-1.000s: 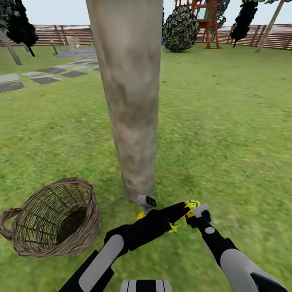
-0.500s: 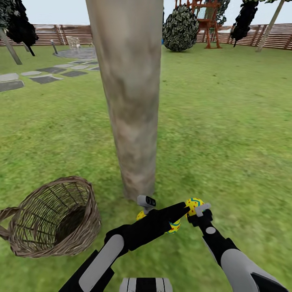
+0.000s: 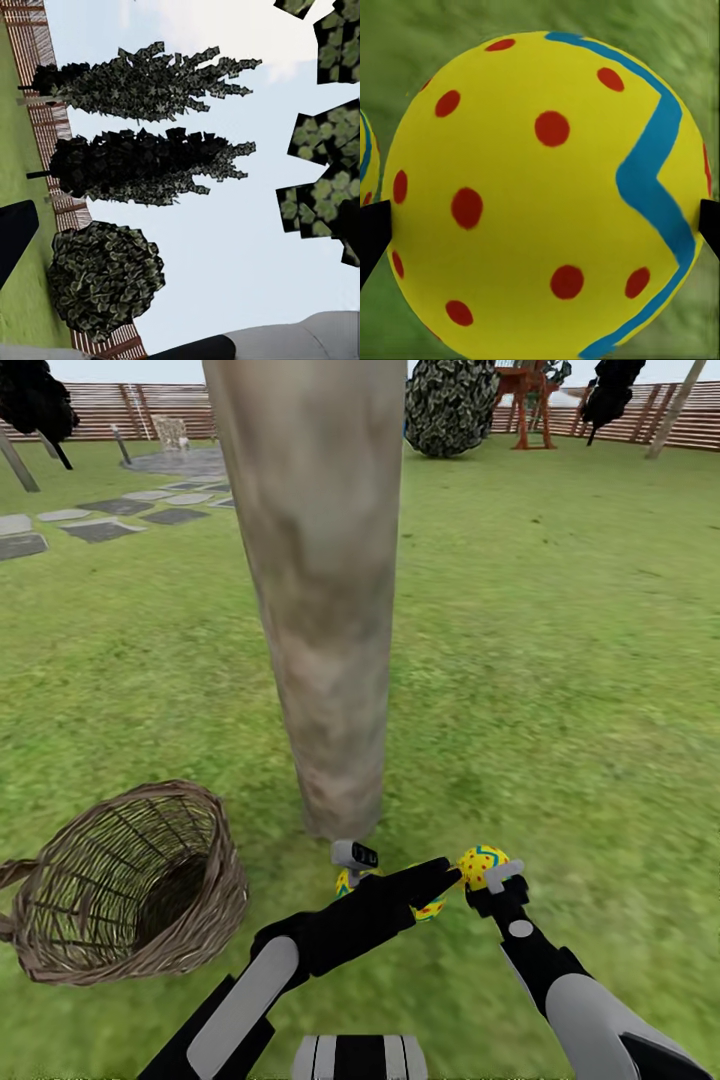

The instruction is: Take the three Easter eggs out of the wicker basket on the lawn in the garden, then place them on the lawn next to a single tree (choose any tree) so that all three eggs are next to the same tree and none are left in the basket.

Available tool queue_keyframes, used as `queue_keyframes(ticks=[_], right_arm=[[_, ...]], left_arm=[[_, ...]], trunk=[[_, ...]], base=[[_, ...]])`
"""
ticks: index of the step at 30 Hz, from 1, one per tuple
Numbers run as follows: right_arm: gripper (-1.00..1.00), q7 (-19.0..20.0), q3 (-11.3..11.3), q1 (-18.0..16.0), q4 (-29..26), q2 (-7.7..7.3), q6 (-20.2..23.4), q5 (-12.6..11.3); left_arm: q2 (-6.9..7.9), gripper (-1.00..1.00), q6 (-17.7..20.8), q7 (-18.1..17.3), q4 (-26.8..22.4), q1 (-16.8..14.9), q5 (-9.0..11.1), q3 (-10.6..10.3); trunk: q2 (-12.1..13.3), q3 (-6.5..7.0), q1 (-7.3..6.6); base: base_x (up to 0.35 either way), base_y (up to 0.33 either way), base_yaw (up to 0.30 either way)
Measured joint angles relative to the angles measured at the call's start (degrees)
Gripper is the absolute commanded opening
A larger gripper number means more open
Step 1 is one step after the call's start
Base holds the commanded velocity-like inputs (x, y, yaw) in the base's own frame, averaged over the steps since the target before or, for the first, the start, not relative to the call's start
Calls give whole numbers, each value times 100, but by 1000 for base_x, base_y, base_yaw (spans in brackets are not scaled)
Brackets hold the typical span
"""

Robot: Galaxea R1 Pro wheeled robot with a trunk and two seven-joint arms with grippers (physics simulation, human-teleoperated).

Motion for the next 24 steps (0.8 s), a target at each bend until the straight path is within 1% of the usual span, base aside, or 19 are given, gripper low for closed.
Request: queue_keyframes(ticks=[3, 6, 8, 9, 10, 13, 17, 18, 19, 20, 21, 24], right_arm=[[-100, -157, 1, 2, 1, 0, 3, -1], [-100, -176, 2, 2, 5, 1, 10, -1], [-100, -175, 1, 0, 5, 1, 11, 0], [-100, -176, 2, 1, 6, 1, 11, -1], [-100, -167, 0, 2, 5, 1, 10, -4], [-100, -162, 3, 2, 5, 1, 10, -4], [-100, -174, 9, 2, 4, 12, 0, -1], [-100, -181, 10, 1, 1, 15, -3, -1], [-100, -173, 8, 0, -1, 14, -6, -4], [-100, -182, 10, -2, -4, 6, -6, 0], [-100, -182, 10, -1, -6, 3, -1, -1], [-100, -179, 10, 1, -6, 8, 2, -1]], left_arm=[[15, 100, -3, -22, -25, -6, 4, 53], [41, 100, -1, -43, -36, -7, 6, 275], [132, 100, -1, -56, -38, -6, -3, 387], [208, 100, -10, -62, -39, -6, -3, 427], [229, 100, -15, -64, -39, -6, -3, 448], [256, 100, -20, -59, -38, -6, -3, 682], [267, 100, -13, -61, -31, -6, -3, 904], [271, 100, -13, -64, -32, -6, -5, 928], [312, 100, -10, -65, -34, -6, -4, 941], [423, 100, -11, -70, -35, -6, -4, 952], [496, 100, -9, -93, -33, -6, -3, 1002], [536, 100, -5, -125, -31, -6, -4, 1087]], trunk=[[-4, -66, 8], [-8, -133, 15], [-11, -177, 21], [-12, -200, 23], [-13, -222, 26], [-17, -288, 33], [-23, -377, 44], [-24, -399, 46], [-26, -421, 49], [-27, -443, 51], [-28, -466, 54], [-32, -532, 62]], base=[[0, 0, 0], [0, 0, 0], [0, 0, 0], [0, 0, 0], [0, 0, 0], [0, 0, 0], [0, 0, 0], [0, 0, 0], [0, 0, 0], [0, 0, 0], [0, 0, 0], [0, 0, 0]])
